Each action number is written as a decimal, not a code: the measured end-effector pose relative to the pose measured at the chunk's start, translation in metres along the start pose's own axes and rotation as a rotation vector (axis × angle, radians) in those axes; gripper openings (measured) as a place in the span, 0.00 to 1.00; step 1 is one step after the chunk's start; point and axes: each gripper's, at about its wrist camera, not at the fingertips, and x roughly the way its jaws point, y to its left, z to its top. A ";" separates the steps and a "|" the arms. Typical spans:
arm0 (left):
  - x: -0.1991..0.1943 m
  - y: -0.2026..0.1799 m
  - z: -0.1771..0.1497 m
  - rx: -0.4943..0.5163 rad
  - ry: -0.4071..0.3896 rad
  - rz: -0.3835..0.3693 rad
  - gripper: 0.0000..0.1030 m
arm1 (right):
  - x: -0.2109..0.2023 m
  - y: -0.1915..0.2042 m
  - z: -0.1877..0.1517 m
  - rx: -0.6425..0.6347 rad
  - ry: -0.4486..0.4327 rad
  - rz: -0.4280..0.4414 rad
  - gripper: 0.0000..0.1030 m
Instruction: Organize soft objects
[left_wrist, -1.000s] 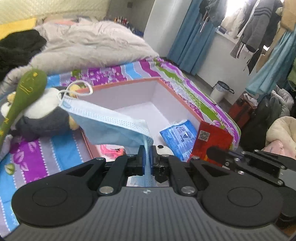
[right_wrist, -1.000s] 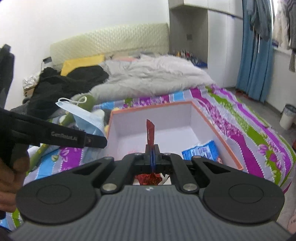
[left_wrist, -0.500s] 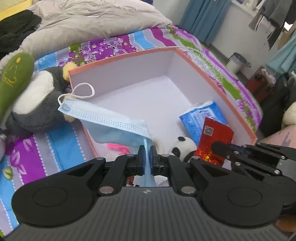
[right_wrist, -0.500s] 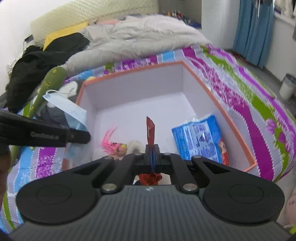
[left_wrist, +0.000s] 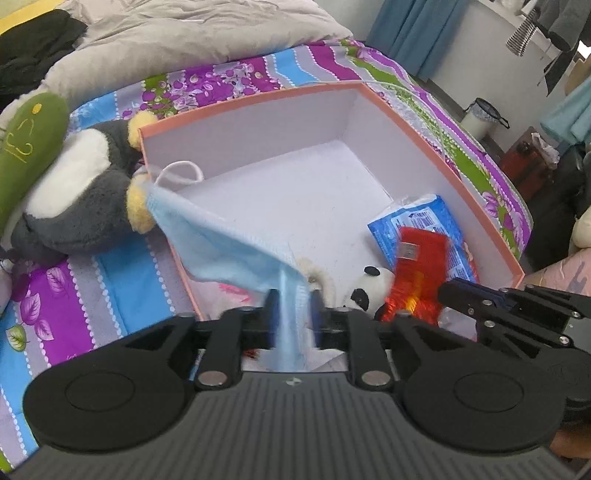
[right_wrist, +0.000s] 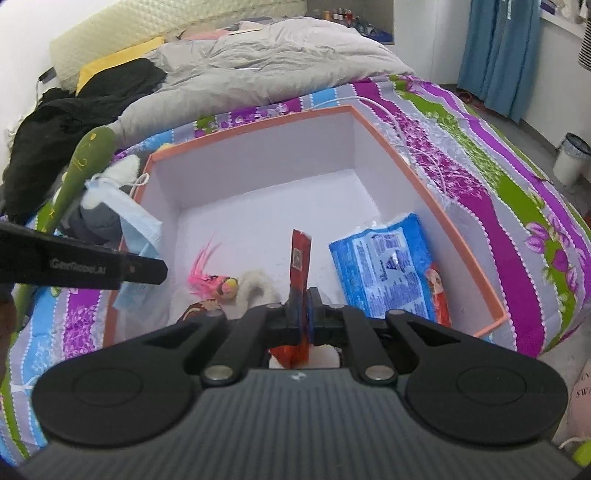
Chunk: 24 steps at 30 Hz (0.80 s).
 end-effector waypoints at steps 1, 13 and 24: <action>-0.003 0.001 -0.001 0.004 -0.010 0.002 0.32 | -0.002 -0.001 -0.001 -0.003 -0.007 -0.001 0.17; -0.081 -0.020 -0.018 0.101 -0.189 0.002 0.32 | -0.062 -0.009 -0.013 0.025 -0.145 0.034 0.34; -0.155 -0.043 -0.062 0.134 -0.334 -0.056 0.32 | -0.143 -0.008 -0.037 0.012 -0.318 0.062 0.34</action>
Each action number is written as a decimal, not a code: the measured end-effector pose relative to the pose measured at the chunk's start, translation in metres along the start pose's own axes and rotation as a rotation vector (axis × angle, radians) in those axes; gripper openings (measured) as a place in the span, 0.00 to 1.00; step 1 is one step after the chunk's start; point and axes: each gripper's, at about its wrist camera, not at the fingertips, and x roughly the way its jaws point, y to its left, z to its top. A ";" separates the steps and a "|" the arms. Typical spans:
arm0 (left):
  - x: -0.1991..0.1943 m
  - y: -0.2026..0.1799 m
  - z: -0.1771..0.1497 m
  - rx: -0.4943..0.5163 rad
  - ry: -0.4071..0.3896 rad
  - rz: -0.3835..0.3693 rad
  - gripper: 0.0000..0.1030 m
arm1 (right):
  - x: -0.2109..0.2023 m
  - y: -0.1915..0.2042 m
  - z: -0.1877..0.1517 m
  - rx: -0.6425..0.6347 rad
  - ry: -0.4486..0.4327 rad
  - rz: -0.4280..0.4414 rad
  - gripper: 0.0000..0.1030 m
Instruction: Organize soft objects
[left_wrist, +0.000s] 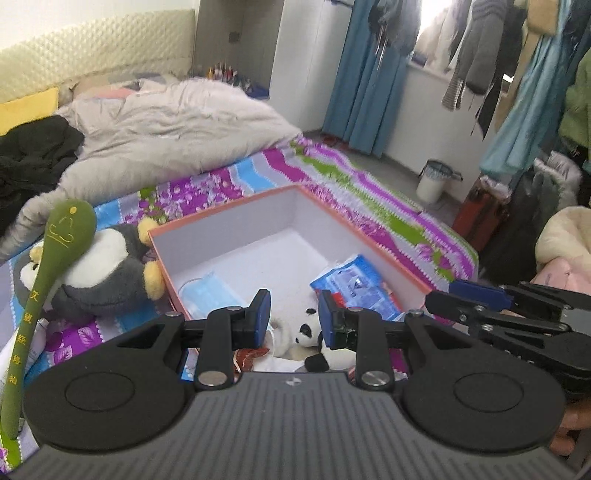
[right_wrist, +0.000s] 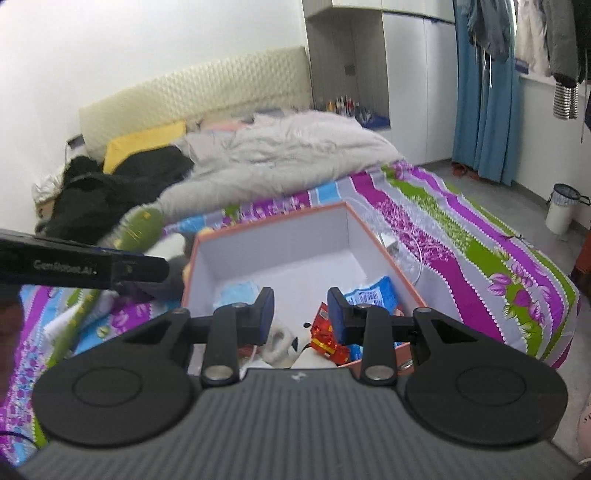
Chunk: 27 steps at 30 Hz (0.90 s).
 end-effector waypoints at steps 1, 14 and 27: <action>-0.006 -0.002 -0.002 0.003 -0.009 -0.001 0.32 | -0.006 0.000 -0.001 0.002 -0.008 0.001 0.34; -0.065 -0.022 -0.044 0.001 -0.085 -0.050 0.32 | -0.067 0.009 -0.026 -0.002 -0.095 -0.003 0.34; -0.094 -0.028 -0.086 -0.009 -0.115 -0.010 0.32 | -0.086 0.021 -0.058 0.022 -0.079 0.016 0.34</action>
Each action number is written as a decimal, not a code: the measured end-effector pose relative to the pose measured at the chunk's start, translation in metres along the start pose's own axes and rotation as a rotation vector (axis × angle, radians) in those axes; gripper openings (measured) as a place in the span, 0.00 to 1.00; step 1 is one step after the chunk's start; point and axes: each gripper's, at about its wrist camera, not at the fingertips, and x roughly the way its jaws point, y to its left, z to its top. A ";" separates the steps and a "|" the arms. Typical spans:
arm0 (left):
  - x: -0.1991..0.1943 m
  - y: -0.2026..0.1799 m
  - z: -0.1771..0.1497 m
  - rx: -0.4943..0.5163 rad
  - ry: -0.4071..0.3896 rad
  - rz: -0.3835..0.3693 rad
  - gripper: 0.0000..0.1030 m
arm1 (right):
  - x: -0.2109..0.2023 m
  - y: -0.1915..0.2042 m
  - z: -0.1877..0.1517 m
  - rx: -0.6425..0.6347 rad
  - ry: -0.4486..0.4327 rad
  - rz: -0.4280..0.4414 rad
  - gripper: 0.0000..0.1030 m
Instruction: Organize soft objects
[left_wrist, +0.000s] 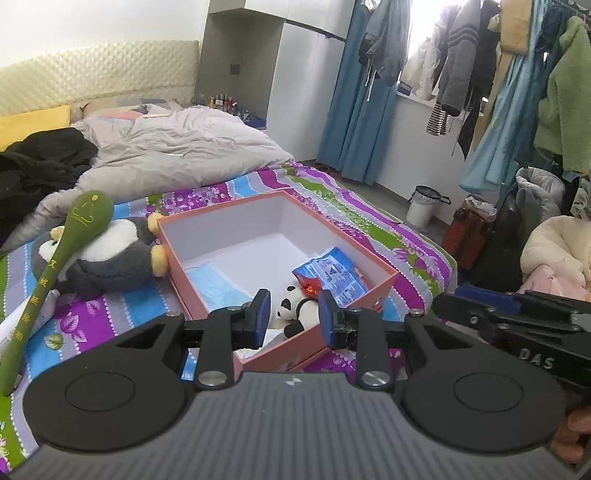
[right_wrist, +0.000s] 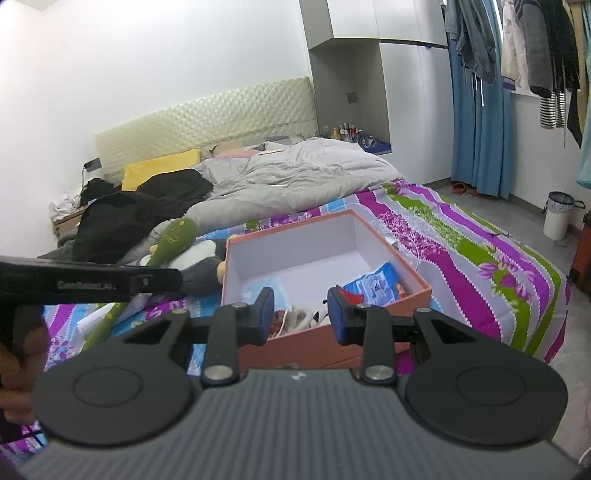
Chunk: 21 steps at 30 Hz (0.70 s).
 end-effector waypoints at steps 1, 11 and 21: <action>-0.004 -0.001 -0.002 -0.002 -0.004 0.004 0.32 | -0.001 0.000 -0.002 0.008 0.001 0.000 0.34; -0.031 -0.011 -0.028 -0.008 0.010 -0.001 0.32 | -0.012 0.011 -0.025 0.016 0.026 -0.022 0.34; -0.041 -0.009 -0.036 -0.002 0.014 0.020 0.32 | -0.018 0.011 -0.032 0.036 0.037 -0.037 0.34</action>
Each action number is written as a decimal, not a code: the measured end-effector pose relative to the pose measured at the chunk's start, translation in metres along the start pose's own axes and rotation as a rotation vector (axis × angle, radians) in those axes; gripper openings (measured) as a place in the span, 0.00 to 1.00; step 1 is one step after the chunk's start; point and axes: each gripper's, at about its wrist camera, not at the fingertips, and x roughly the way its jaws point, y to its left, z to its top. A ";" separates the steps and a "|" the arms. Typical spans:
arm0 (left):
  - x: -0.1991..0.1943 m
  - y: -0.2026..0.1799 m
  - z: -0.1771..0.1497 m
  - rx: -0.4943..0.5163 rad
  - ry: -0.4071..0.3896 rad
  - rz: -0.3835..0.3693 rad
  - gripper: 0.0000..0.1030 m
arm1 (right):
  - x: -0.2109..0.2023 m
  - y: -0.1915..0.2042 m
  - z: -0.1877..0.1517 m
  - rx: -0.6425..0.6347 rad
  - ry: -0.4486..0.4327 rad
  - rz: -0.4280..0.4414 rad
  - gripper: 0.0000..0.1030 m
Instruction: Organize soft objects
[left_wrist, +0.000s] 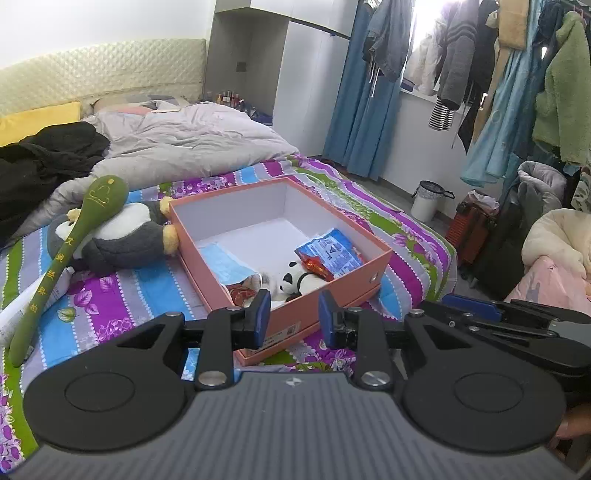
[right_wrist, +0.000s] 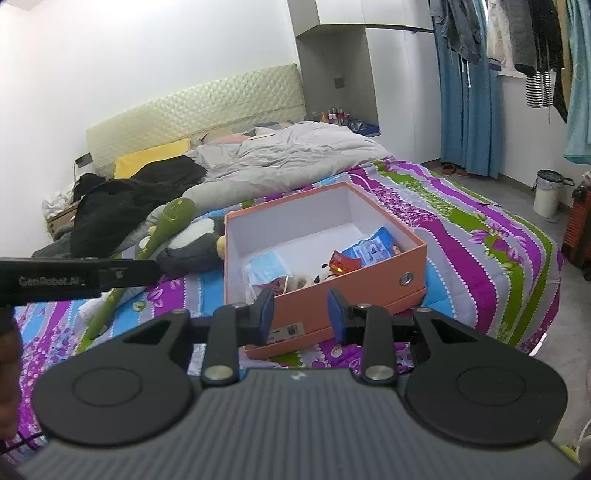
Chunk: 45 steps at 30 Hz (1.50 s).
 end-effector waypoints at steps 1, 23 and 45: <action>-0.001 0.000 -0.001 -0.002 -0.001 -0.002 0.32 | 0.000 0.000 0.000 0.003 0.001 0.000 0.34; -0.003 0.017 -0.004 -0.043 0.007 0.091 0.93 | 0.009 -0.012 -0.001 0.026 0.014 -0.035 0.84; -0.013 0.021 -0.006 -0.052 -0.010 0.163 0.98 | 0.008 -0.003 0.001 0.003 0.006 -0.039 0.84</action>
